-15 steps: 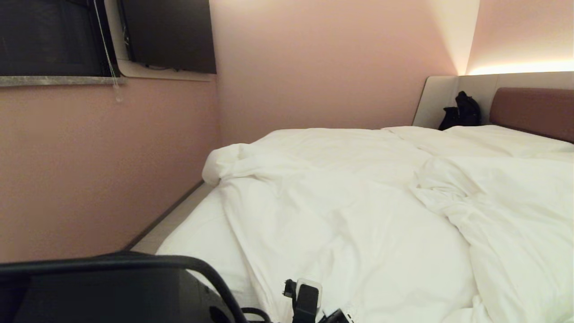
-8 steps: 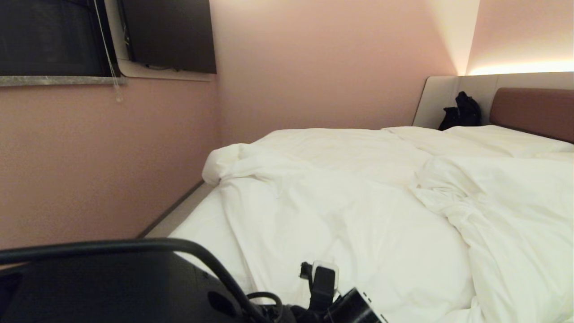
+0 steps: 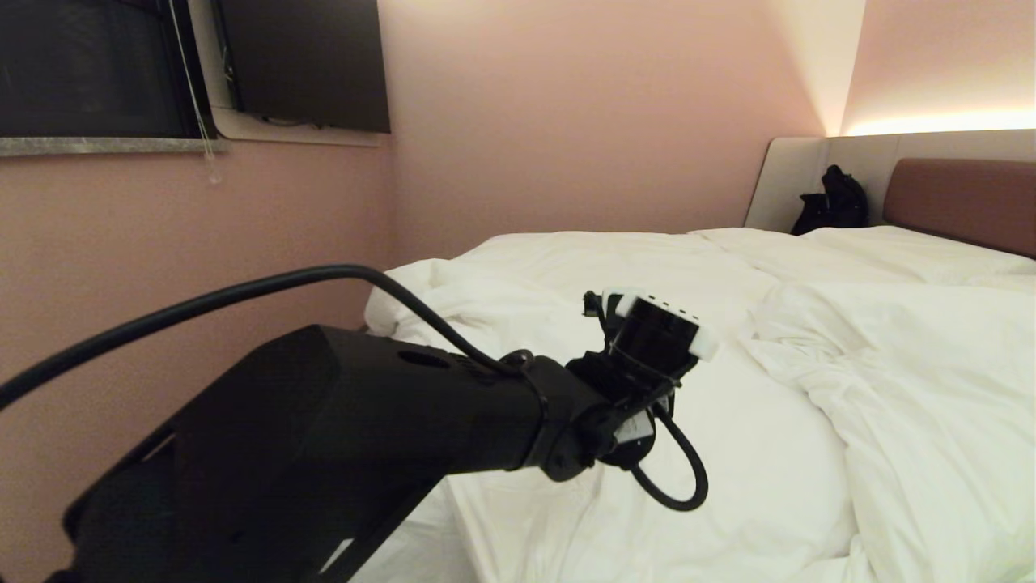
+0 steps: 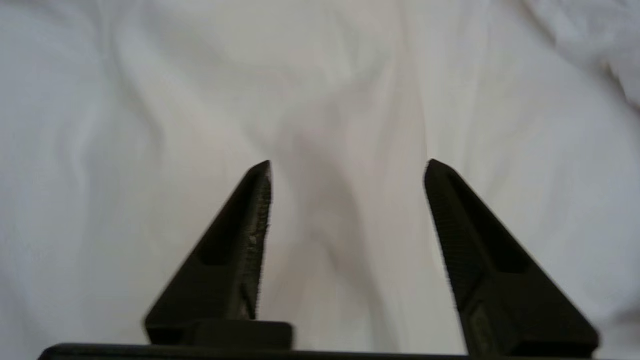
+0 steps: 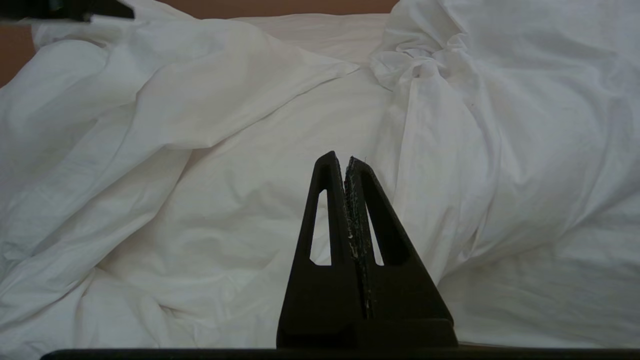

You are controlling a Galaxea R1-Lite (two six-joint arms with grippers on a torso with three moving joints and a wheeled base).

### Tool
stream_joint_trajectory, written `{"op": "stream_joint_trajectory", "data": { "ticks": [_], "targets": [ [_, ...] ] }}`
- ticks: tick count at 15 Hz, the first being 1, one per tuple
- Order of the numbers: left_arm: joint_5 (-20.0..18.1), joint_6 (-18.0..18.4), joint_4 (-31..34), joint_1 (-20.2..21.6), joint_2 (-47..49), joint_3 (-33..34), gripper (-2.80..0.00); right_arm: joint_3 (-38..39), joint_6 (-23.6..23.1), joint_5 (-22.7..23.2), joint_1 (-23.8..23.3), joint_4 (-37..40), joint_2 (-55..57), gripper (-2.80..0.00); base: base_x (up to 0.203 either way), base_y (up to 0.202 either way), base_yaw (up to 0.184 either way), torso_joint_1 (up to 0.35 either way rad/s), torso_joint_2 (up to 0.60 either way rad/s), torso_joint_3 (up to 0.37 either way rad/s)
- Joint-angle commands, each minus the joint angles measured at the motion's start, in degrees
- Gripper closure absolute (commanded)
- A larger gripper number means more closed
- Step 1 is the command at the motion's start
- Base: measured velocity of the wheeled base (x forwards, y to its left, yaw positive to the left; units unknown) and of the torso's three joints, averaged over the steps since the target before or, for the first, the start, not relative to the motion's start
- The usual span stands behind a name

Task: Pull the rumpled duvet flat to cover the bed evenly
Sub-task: Flatten the corners of the folded blanket

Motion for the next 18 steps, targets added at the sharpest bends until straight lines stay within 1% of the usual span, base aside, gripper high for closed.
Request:
{"op": "stream_joint_trajectory", "data": {
  "ticks": [1, 2, 4, 7, 8, 9, 10, 12, 13, 14, 17, 18],
  "targets": [
    [-0.2, 6.9, -2.2, 2.9, 8.7, -9.6, 0.0, 0.0, 0.0, 0.0, 0.0, 0.0, 0.0, 0.0, 0.0, 0.0, 0.0, 0.0, 0.0, 0.0],
    [-0.8, 11.1, -4.9, 3.3, 10.2, -9.6, 0.0, 0.0, 0.0, 0.0, 0.0, 0.0, 0.0, 0.0, 0.0, 0.0, 0.0, 0.0, 0.0, 0.0],
    [-2.7, 16.0, -11.2, 3.9, 14.6, -9.5, 0.0, 0.0, 0.0, 0.0, 0.0, 0.0, 0.0, 0.0, 0.0, 0.0, 0.0, 0.0, 0.0, 0.0],
    [-4.3, 21.8, -17.2, 4.3, 19.4, -9.5, 0.0, 0.0, -0.1, 0.0, 0.0, 0.0, 0.0, 0.0, 0.0, 0.0, 0.0, 0.0, 0.0, 0.0],
    [-6.0, 22.6, -18.0, 4.4, 20.4, -9.5, 0.0, 0.0, 0.0, 0.0, 0.0, 0.0, 0.0, 0.0, 0.0, 0.0, 0.0, 0.0, 0.0, 0.0],
    [-7.0, 22.6, -18.1, 4.5, 20.8, -9.5, 0.0, 0.0, 0.0, 0.0, 0.0, 0.0, 0.0, 0.0, 0.0, 0.0, 0.0, 0.0, 0.0, 0.0],
    [-7.7, 22.4, -18.2, 4.5, 21.2, -9.5, 0.0, 0.0, -0.1, 0.1, 0.0, 0.0, 0.0, 0.0, 0.0, 0.0, 0.0, 0.0, 0.0, 0.0],
    [-7.9, 22.1, -18.2, 4.5, 21.0, -9.5, 0.0, 0.0, 0.0, 0.0, 0.0, 0.0, 0.0, 0.0, 0.0, 0.0, 0.0, 0.0, 0.0, 0.0],
    [-8.9, 20.8, -18.1, 4.4, 20.5, -9.5, 0.0, 0.0, -0.1, 0.0, 0.0, 0.0, 0.0, 0.0, 0.0, 0.0, 0.0, 0.0, 0.0, 0.0],
    [-9.2, 20.6, -17.9, 4.4, 20.3, -9.5, -2.8, 0.0, 0.0, 0.0, 0.0, 0.0, 0.0, 0.0, 0.0, 0.0, 0.0, 0.0, 0.0, 0.0],
    [-9.6, 18.1, -18.2, 4.3, 18.8, -9.4, -2.8, 0.0, 0.0, 0.0, 0.0, 0.0, 0.0, 0.0, 0.0, 0.0, 0.0, 0.0, 0.0, 0.0],
    [-11.3, 16.9, -18.2, 4.3, 17.5, -9.4, -2.8, 0.0, -0.1, 0.0, 0.0, 0.0, 0.0, 0.0, 0.0, 0.0, 0.0, 0.0, 0.0, 0.0]
  ]
}}
